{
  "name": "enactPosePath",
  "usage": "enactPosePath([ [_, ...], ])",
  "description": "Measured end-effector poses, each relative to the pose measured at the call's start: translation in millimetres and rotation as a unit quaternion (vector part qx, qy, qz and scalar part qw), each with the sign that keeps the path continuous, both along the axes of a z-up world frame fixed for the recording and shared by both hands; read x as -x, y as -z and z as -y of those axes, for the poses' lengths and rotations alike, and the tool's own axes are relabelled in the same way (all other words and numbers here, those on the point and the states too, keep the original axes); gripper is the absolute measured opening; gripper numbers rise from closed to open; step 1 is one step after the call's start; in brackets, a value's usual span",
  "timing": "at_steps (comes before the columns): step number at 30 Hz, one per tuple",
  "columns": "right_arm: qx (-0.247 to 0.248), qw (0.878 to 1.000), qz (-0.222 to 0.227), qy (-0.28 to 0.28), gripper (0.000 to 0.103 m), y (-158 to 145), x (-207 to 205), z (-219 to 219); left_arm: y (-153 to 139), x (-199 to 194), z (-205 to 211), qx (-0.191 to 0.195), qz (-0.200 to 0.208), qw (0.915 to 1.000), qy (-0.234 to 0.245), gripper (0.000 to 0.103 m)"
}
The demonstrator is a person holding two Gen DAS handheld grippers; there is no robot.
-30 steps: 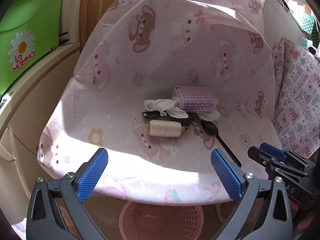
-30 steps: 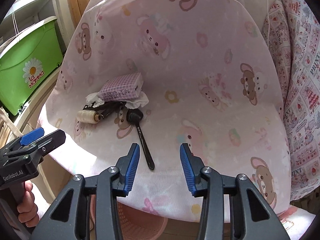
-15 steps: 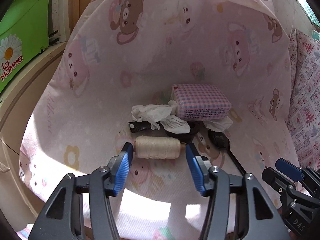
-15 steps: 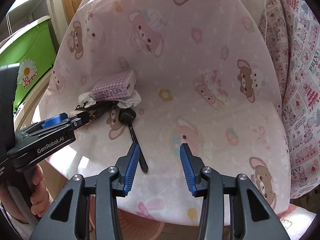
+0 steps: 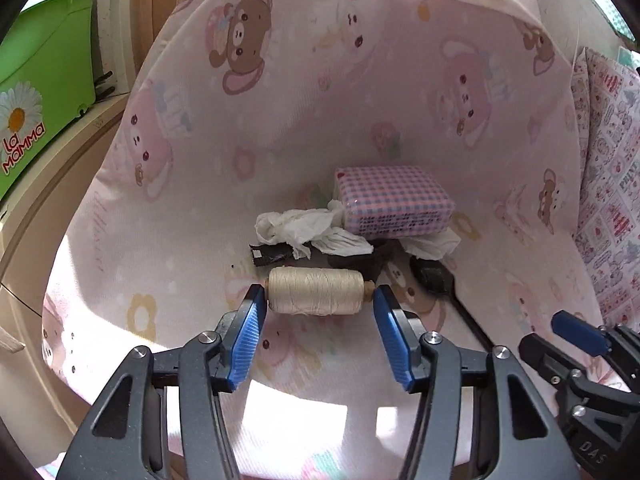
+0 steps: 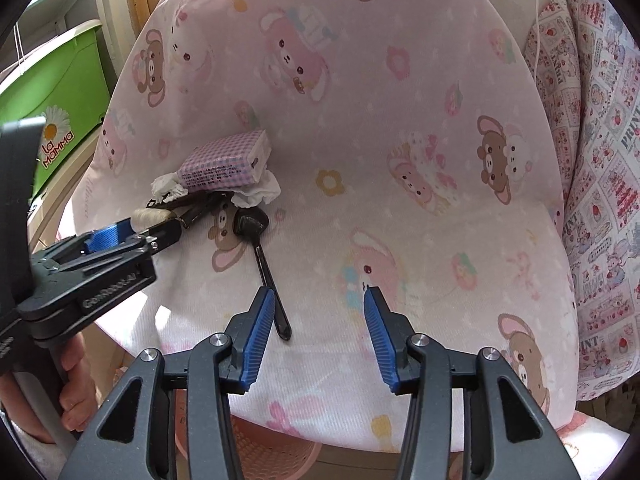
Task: Collect trash
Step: 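Grasp the cream thread spool with the left tool, then grasp the black spoon handle with the right tool while the left holds the spool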
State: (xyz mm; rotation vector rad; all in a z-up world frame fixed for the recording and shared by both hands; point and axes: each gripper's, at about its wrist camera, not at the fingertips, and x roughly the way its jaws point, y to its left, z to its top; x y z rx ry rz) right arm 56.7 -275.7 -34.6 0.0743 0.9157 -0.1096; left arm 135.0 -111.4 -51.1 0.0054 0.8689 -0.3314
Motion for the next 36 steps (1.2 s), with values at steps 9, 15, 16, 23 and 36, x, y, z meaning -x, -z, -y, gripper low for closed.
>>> enactPosePath([
  [9, -0.031, 0.997, -0.002, -0.074, 0.063, -4, -21, -14, -30, 22, -33, -0.009, 0.020, 0.9995, -0.024, 0.054],
  [15, 0.003, 0.997, -0.029, -0.065, 0.058, 16, -40, -24, -27, 21, -59, 0.009, -0.014, 0.9998, -0.015, 0.054],
  [16, 0.001, 0.997, -0.036, -0.065, 0.055, 20, -42, -26, -25, 21, -59, -0.002, -0.022, 0.9997, -0.009, 0.054],
  [23, 0.022, 0.997, -0.027, -0.070, 0.024, 24, -46, -42, -16, 25, -69, 0.020, -0.055, 0.9983, -0.006, 0.054],
  [36, -0.068, 0.995, 0.006, -0.080, 0.007, 8, -26, -26, -32, 33, -92, 0.033, -0.026, 0.9987, -0.029, 0.054],
])
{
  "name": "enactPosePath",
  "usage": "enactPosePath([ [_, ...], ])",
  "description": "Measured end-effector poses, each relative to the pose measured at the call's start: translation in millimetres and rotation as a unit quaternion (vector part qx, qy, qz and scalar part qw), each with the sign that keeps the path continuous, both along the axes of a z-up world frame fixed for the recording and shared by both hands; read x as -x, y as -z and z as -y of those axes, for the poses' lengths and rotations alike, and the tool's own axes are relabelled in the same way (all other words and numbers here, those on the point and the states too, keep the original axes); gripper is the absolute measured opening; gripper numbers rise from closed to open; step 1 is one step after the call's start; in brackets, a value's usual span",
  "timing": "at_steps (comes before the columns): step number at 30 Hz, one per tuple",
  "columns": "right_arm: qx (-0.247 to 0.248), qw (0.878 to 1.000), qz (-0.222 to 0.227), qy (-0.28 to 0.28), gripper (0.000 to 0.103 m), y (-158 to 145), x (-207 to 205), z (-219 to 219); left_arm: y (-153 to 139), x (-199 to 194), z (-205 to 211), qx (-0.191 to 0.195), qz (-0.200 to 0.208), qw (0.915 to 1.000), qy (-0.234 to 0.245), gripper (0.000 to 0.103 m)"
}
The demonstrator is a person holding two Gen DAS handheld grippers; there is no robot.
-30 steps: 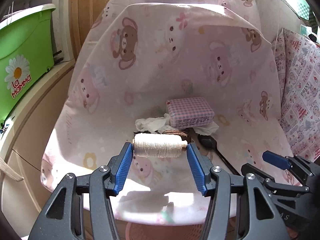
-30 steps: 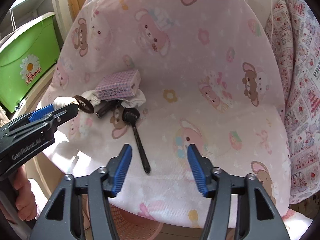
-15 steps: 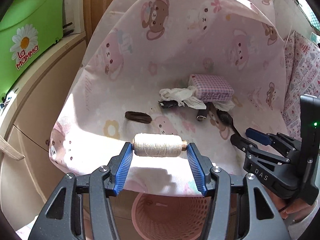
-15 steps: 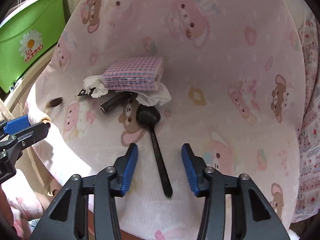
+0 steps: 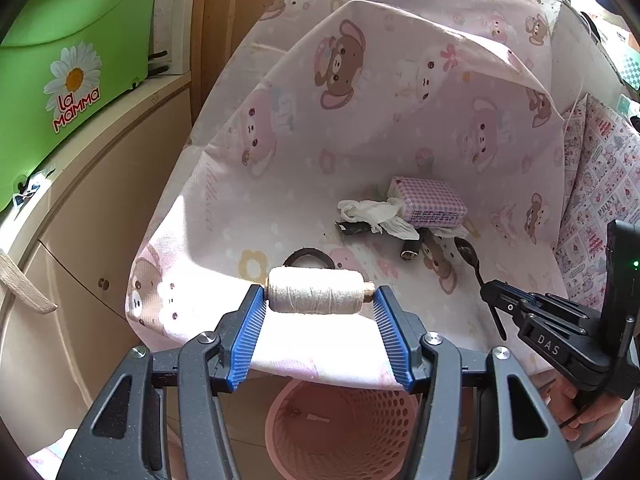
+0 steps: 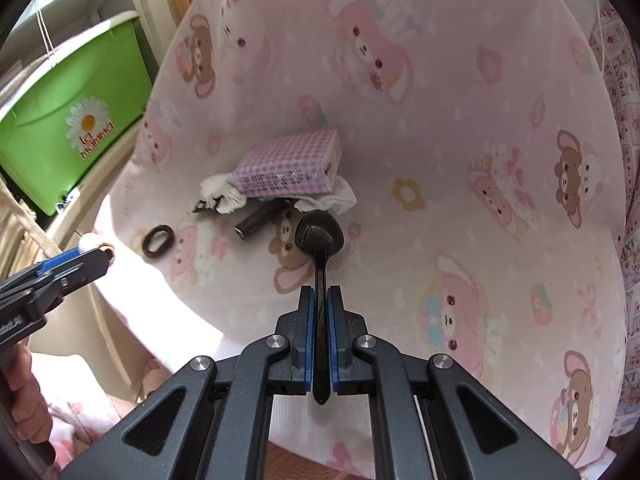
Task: Collect trash
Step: 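Grasp the black spoon handle with the right tool while the left holds the spool, then lower both tools over the wastebasket and open the right tool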
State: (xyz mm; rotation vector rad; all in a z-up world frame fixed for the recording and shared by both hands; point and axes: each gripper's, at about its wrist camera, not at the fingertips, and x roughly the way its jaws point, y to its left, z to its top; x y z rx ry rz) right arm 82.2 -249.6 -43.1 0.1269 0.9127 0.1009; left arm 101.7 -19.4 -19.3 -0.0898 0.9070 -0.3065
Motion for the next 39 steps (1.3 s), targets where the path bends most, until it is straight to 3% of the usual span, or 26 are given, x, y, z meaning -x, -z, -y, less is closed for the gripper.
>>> enactPosePath([
  [12, -0.016, 0.999, 0.021, -0.026, 0.007, -22, 27, 0, -14, 23, -2, -0.007, 0.021, 0.9997, 0.011, 0.054],
  [19, -0.022, 0.997, 0.020, -0.067, 0.007, -19, 55, -28, -14, 31, -3, -0.017, 0.015, 0.9994, 0.027, 0.054],
  [24, -0.011, 0.993, 0.025, -0.112, 0.007, -18, 74, -51, -8, 32, -11, 0.004, -0.009, 0.9996, 0.027, 0.054],
  [28, -0.015, 0.992, 0.005, -0.128, 0.007, -11, 79, -61, -3, 40, -7, -0.014, -0.022, 0.9988, 0.042, 0.054],
  [30, -0.022, 0.990, -0.006, -0.138, 0.007, -7, 80, -64, 3, 41, -5, -0.025, -0.037, 0.9980, 0.045, 0.054],
  [39, -0.004, 0.985, -0.042, -0.170, 0.007, 11, 88, -85, 30, 41, -5, 0.002, -0.120, 0.9905, 0.067, 0.054],
])
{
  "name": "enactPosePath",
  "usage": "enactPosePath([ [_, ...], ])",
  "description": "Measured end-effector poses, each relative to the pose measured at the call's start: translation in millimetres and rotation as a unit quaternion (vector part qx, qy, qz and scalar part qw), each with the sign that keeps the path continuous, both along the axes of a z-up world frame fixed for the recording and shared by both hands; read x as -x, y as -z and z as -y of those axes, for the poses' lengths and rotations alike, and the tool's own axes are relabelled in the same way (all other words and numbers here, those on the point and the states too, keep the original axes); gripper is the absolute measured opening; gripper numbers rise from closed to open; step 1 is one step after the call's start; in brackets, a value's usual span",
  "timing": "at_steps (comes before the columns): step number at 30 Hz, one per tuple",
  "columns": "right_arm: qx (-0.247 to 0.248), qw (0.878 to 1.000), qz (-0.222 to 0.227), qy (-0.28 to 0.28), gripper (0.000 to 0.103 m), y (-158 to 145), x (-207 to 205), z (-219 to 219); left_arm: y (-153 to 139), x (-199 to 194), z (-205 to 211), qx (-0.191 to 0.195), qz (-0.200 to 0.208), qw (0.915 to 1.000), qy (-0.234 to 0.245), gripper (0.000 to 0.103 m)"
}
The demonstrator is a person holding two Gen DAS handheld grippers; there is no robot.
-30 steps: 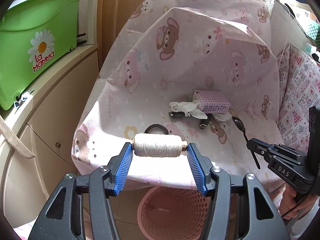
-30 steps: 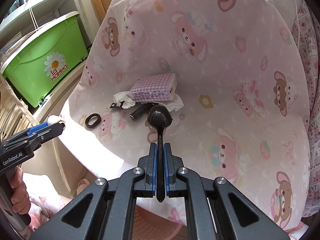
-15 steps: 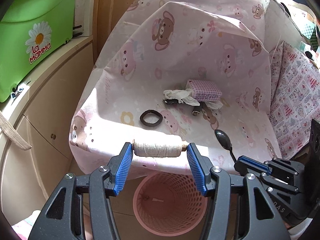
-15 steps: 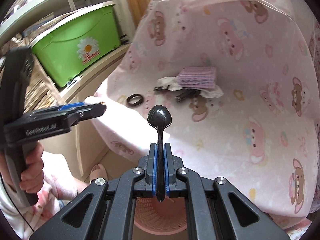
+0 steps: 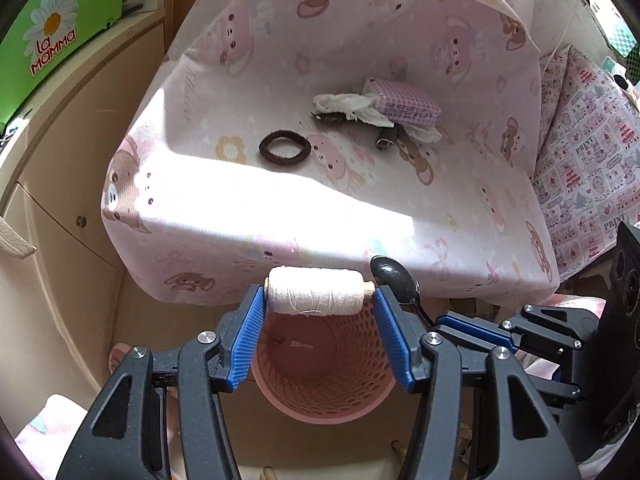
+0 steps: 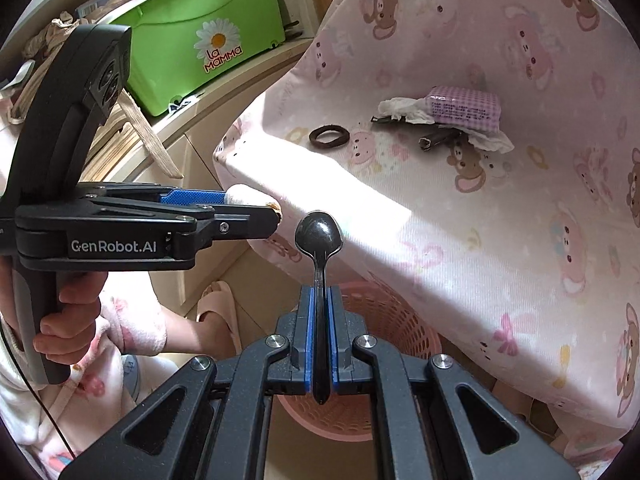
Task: Collect trash
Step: 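Lower both tools over the wastebasket and open the right tool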
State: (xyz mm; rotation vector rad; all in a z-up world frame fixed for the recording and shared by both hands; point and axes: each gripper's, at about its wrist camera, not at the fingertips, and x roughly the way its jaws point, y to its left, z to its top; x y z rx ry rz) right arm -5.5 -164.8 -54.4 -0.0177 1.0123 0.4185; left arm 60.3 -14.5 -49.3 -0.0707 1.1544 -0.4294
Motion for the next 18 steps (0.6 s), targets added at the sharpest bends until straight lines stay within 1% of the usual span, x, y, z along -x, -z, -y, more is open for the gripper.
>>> enactPosePath([
  [3, 0.010, 1.000, -0.016, 0.001, 0.007, 8, -1, -3, 11, 0, 1, 0.002, -0.026, 0.9996, 0.000, 0.054],
  [7, 0.045, 0.998, -0.031, 0.004, 0.007, 27, -4, -8, 36, -4, 4, -0.006, -0.079, 0.9968, -0.010, 0.054],
  [10, 0.072, 0.997, -0.040, 0.003, 0.007, 42, -5, -14, 65, -10, 3, -0.008, -0.135, 0.9905, -0.026, 0.054],
  [11, 0.079, 0.996, -0.044, 0.005, 0.007, 47, -5, -15, 72, -11, 2, -0.009, -0.148, 0.9884, -0.033, 0.054],
  [15, 0.099, 0.992, -0.075, 0.008, 0.007, 72, -10, -18, 97, -10, 4, -0.026, -0.179, 0.9826, -0.041, 0.054],
  [18, 0.120, 0.989, -0.083, -0.002, 0.007, 87, -11, -23, 115, -10, 6, -0.024, -0.208, 0.9769, -0.044, 0.054],
])
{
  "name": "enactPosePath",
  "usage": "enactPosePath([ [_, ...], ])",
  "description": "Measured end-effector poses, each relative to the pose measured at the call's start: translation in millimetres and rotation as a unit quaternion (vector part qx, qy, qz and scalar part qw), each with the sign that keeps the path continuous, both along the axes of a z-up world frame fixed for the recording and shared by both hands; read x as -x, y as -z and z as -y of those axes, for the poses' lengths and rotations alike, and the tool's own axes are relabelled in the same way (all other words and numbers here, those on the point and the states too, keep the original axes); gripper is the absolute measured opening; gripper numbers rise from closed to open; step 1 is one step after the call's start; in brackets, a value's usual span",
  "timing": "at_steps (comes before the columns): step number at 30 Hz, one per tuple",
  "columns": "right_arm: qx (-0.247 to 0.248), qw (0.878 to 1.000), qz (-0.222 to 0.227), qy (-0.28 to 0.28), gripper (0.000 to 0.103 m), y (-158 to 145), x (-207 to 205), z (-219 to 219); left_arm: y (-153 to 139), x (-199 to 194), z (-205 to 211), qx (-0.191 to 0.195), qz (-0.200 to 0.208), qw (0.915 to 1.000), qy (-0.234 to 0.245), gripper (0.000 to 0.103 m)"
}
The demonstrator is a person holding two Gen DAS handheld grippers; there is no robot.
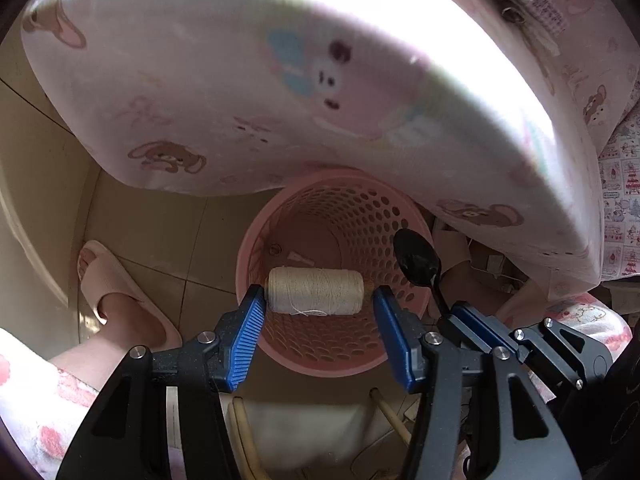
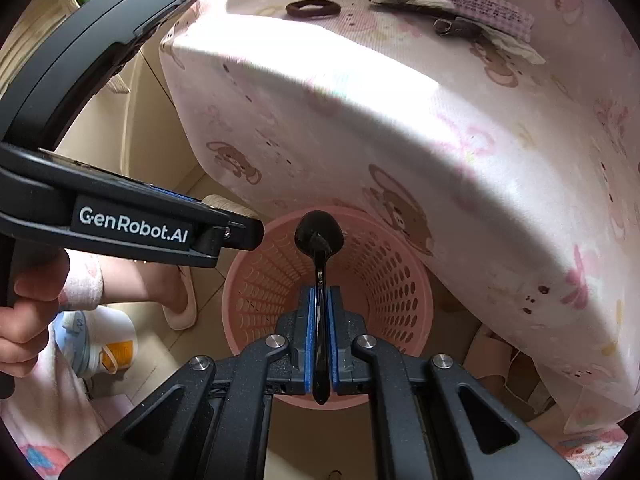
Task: Collect trash
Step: 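Lower both tools over the wastebasket and open the right tool, then open the left tool to drop the spool and raise both tools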
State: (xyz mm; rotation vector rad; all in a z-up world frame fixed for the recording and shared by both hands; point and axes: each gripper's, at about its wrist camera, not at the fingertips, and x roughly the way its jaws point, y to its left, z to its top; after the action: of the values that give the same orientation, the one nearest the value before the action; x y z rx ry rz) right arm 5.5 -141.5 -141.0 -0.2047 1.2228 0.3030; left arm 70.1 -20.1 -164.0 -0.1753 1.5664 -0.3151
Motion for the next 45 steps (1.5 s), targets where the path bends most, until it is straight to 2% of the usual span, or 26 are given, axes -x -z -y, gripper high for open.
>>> enactPosePath([
  [5, 0.024, 0.999, -0.047, 0.008, 0.007, 37, -9, -1, 37, -4, -3, -0.027, -0.029, 0.9991, -0.012, 0.054],
  [9, 0.032, 0.996, -0.082, 0.029, 0.007, 63, -20, 5, 63, -4, -4, -0.029, -0.056, 0.9980, -0.009, 0.054],
  [17, 0.074, 0.991, -0.106, 0.021, 0.007, 89, -17, 5, 78, 6, 14, -0.041, -0.072, 0.9963, 0.022, 0.054],
  [27, 0.105, 0.983, -0.149, 0.025, 0.007, 115, -11, 13, 103, 9, 10, -0.055, -0.114, 0.9919, 0.007, 0.054],
  [31, 0.105, 0.982, -0.152, 0.025, 0.009, 116, -12, 13, 104, 9, 9, -0.056, -0.111, 0.9922, 0.008, 0.055],
  [33, 0.106, 0.983, -0.148, 0.029, 0.022, 114, -12, 15, 100, 8, 11, -0.056, -0.106, 0.9927, 0.008, 0.058],
  [35, 0.104, 0.984, -0.141, 0.033, 0.030, 113, -14, 16, 97, 7, 10, -0.053, -0.104, 0.9932, 0.003, 0.063],
  [37, 0.103, 0.985, -0.136, 0.038, 0.030, 110, -15, 17, 93, 6, 6, -0.053, -0.100, 0.9935, -0.012, 0.069],
  [41, 0.098, 0.986, -0.122, 0.053, 0.030, 98, -19, 21, 80, 1, 0, -0.054, -0.088, 0.9942, -0.030, 0.070],
  [45, 0.085, 0.991, -0.091, 0.054, 0.030, 75, -17, 19, 53, -3, -2, -0.053, -0.048, 0.9967, -0.037, 0.070],
])
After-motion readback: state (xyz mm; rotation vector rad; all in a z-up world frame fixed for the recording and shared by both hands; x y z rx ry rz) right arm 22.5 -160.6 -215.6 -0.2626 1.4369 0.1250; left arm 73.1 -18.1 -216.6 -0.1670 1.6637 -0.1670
